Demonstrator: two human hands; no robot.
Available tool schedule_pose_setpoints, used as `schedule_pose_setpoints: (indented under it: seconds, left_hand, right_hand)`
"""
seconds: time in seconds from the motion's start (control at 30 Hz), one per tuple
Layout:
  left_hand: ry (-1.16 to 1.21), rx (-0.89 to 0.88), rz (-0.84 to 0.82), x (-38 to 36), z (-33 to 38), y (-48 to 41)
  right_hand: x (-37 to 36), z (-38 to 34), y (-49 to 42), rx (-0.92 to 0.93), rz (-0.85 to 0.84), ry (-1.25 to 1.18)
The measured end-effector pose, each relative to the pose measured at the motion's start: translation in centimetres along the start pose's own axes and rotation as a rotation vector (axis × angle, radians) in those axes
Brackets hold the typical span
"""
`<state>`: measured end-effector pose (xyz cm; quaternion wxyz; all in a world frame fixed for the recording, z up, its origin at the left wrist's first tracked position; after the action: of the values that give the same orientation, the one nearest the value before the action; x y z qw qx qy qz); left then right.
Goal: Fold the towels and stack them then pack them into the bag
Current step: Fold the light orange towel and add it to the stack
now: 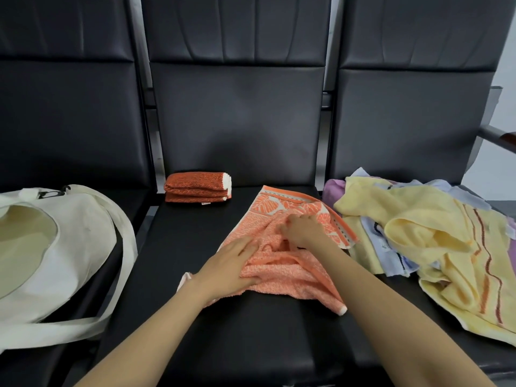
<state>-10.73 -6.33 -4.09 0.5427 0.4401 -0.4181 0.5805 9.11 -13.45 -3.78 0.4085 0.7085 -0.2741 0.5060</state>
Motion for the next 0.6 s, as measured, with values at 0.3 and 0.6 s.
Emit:
schedule_pose_setpoints:
  seconds: [0.3, 0.6]
  left_hand:
    - [-0.001, 0.097, -0.064, -1.0, -0.8, -0.2]
    - [0.079, 0.162, -0.166, -0.8, -0.4, 0.0]
  right_hand:
    - [0.8, -6.1, -2.1, 0.419, 0.024, -0.390]
    - [1.1, 0.0, 5.3, 0.259, -0.250, -0.124]
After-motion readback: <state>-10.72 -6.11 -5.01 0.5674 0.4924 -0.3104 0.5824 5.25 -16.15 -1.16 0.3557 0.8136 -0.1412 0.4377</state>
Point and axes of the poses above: each hand's wrist, its own y-axis away from the middle knuckle, its own x-axis out of the back of the hand, z = x × y, the point moved 4 cm from there along -y, towards the middle knuckle, and after that the axes turned 11 degrees about -x, right-handed, at the moved point
